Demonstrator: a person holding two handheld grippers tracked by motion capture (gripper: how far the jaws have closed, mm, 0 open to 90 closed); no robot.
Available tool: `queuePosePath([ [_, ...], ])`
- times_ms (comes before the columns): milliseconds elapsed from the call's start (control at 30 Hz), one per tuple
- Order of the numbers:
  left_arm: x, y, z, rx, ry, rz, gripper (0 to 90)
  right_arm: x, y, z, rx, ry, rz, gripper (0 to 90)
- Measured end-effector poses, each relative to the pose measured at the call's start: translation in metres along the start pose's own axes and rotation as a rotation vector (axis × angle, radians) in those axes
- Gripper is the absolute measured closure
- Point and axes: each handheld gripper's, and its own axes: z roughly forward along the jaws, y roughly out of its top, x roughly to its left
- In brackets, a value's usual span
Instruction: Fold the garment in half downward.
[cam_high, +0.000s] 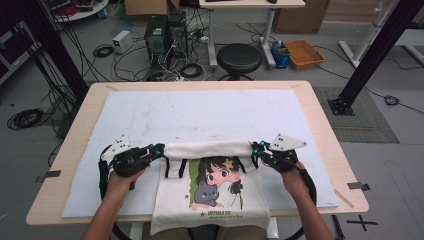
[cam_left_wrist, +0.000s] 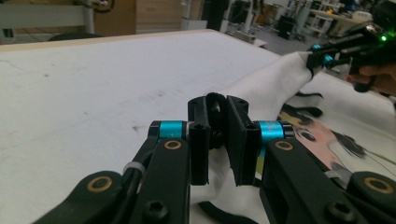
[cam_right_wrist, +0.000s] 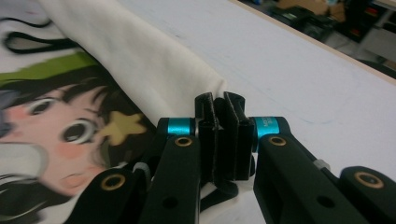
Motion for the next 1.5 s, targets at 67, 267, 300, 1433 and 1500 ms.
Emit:
queuePosePath([
  [67,-0.006,-0.002,-0.006,0.019,-0.028,0.01,79.3,0.006,-0.002,-0.009,-0.012,0.032,-0.007,84.8],
  [267,-0.02,-0.01,-0.022,0.064,-0.081,0.022,79.3,0.025,-0.016,-0.033,-0.014,0.114,-0.023,84.7],
  [300,-0.026,-0.013,-0.027,0.077,-0.102,0.029,79.3,0.027,-0.018,-0.036,-0.019,0.114,-0.032,84.7],
  [1433,-0.004,-0.009,0.026,0.331,0.055,-0.171,83.3,0.001,-0.031,0.004,0.24,0.1,0.343,82.8],
  [1500,0.002,-0.002,0.029,0.28,0.066,-0.183,83.5,-0.006,-0.027,0.005,0.21,0.052,0.35,82.9],
])
